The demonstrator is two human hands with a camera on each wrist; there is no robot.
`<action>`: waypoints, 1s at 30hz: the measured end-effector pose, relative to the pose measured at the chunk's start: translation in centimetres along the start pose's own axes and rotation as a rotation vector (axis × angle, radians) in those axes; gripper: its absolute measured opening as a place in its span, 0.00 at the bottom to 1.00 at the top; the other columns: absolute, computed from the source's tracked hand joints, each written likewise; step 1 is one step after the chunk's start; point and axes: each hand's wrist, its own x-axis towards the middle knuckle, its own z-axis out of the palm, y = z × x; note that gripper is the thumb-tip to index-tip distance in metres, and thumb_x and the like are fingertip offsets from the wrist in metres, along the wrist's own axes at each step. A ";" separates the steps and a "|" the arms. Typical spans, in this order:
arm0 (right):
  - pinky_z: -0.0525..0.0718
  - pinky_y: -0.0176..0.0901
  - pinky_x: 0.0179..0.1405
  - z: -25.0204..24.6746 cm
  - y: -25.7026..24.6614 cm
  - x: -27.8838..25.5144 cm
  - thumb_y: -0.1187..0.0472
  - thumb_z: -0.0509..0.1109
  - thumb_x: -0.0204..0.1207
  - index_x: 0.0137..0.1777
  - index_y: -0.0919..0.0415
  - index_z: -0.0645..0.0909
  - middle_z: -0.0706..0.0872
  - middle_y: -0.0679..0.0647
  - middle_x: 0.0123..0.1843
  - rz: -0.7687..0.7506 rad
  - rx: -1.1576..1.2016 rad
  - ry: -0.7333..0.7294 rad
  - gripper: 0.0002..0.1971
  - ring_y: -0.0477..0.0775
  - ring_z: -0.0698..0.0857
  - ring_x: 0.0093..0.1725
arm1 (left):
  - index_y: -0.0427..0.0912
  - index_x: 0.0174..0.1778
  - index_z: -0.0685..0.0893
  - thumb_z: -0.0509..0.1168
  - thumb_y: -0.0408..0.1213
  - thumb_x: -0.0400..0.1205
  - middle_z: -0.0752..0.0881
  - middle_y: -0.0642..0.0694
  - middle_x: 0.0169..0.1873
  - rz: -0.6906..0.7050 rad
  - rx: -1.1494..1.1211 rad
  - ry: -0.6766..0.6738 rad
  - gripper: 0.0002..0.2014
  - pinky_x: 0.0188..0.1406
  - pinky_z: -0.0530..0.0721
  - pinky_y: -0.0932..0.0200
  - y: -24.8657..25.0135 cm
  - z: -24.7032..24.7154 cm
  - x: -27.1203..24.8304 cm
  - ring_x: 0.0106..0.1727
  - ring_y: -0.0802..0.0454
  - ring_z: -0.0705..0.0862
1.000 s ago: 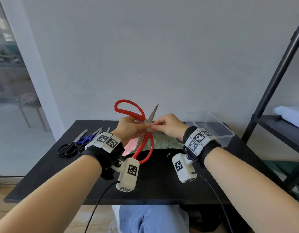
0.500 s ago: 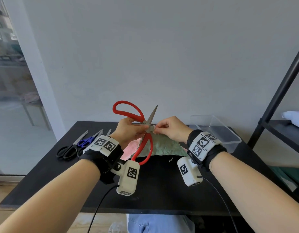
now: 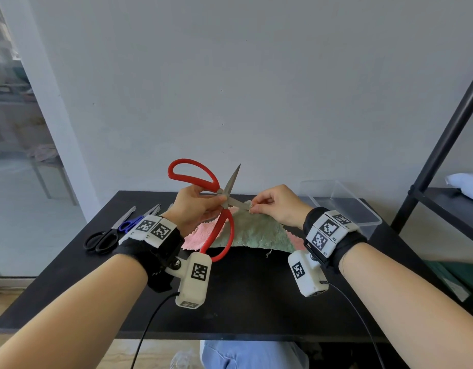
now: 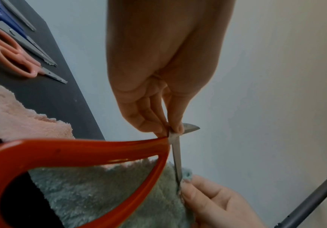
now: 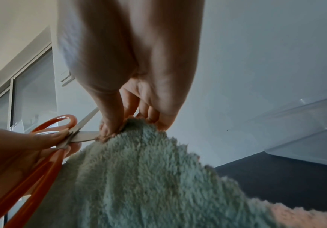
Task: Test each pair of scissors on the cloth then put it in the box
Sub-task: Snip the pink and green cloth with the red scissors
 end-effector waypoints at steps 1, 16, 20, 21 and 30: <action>0.82 0.41 0.58 -0.1 0.1 -0.1 0.68 0.75 0.73 0.44 0.65 0.88 0.90 0.57 0.44 0.005 0.003 -0.003 0.02 0.53 0.88 0.49 | 0.33 0.54 0.81 0.70 0.26 0.78 0.88 0.31 0.51 -0.006 0.002 -0.003 0.10 0.40 0.89 0.60 0.0 -0.1 0.0 0.44 0.43 0.88; 0.78 0.18 0.44 -2.0 3.0 -1.3 0.64 0.75 0.74 0.52 0.65 0.87 0.90 0.54 0.45 0.101 0.110 0.082 0.09 0.39 0.86 0.43 | 0.36 0.57 0.80 0.71 0.28 0.77 0.91 0.36 0.47 -0.048 0.022 0.005 0.14 0.42 0.89 0.59 -0.9 -1.9 0.0 0.46 0.44 0.89; 0.77 0.17 0.48 -1.4 2.3 -1.2 0.63 0.74 0.75 0.53 0.64 0.86 0.89 0.52 0.43 0.113 0.192 0.100 0.09 0.35 0.85 0.43 | 0.34 0.58 0.80 0.71 0.28 0.76 0.90 0.34 0.50 -0.053 0.023 -0.047 0.15 0.48 0.88 0.54 -1.3 -0.8 -0.3 0.48 0.41 0.88; 0.76 0.16 0.46 -1.3 2.2 -1.1 0.62 0.74 0.75 0.53 0.63 0.86 0.89 0.51 0.44 0.121 0.193 0.092 0.09 0.36 0.85 0.44 | 0.33 0.59 0.80 0.71 0.27 0.76 0.90 0.34 0.50 -0.052 0.022 -0.059 0.15 0.48 0.88 0.54 -1.4 -0.5 -0.3 0.46 0.42 0.88; 0.79 0.34 0.61 -1.0 1.5 -1.0 0.61 0.74 0.74 0.49 0.61 0.88 0.92 0.53 0.46 0.154 0.312 0.095 0.06 0.42 0.89 0.49 | 0.39 0.53 0.82 0.72 0.29 0.76 0.89 0.34 0.51 -0.076 0.035 -0.129 0.11 0.45 0.89 0.58 -1.3 0.3 -0.3 0.49 0.41 0.88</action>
